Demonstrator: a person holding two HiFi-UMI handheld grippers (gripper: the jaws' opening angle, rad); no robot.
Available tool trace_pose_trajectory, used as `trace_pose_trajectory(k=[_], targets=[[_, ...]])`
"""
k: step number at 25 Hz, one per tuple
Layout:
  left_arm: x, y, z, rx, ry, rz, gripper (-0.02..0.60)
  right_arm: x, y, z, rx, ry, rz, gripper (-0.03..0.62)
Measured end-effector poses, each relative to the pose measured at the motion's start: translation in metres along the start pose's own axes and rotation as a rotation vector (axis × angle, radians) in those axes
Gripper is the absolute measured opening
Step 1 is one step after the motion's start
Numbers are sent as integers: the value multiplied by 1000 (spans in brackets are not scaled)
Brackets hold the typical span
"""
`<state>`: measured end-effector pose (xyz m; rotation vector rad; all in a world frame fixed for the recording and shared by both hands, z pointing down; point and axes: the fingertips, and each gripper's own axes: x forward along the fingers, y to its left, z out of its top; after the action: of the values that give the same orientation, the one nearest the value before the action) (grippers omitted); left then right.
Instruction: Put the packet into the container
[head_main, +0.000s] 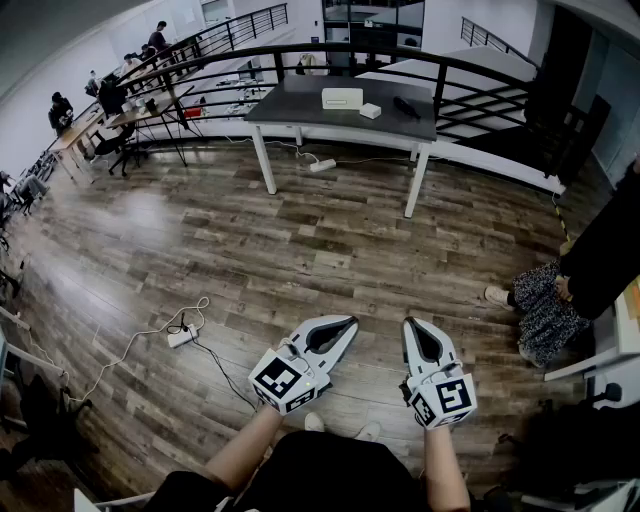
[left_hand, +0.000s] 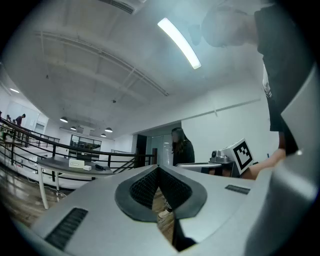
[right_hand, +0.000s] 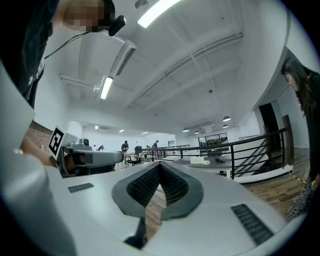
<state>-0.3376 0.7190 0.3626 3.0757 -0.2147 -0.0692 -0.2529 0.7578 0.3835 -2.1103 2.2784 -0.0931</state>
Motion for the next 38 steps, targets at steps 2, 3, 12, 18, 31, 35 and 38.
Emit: trace_pose_trajectory(k=[2, 3, 12, 18, 31, 35, 38], targets=[[1, 0, 0, -1, -1, 1, 6, 0, -1, -1, 1, 2, 2, 3], [2, 0, -1, -1, -1, 1, 6, 0, -1, -2, 1, 2, 3, 3], [7, 2, -4, -8, 4, 13, 5, 1, -10, 1, 12, -17, -2, 3], [15, 0, -5, -9, 3, 22, 5, -2, -20, 2, 10, -17, -6, 3], [48, -27, -8, 2, 10, 43, 6, -23, -54, 5, 13, -26, 13, 3], [55, -31, -12, 4, 12, 63, 5, -27, -64, 4, 9, -29, 30, 3], [58, -29, -15, -19, 14, 92, 5, -25, -70, 0, 16, -27, 49, 3]])
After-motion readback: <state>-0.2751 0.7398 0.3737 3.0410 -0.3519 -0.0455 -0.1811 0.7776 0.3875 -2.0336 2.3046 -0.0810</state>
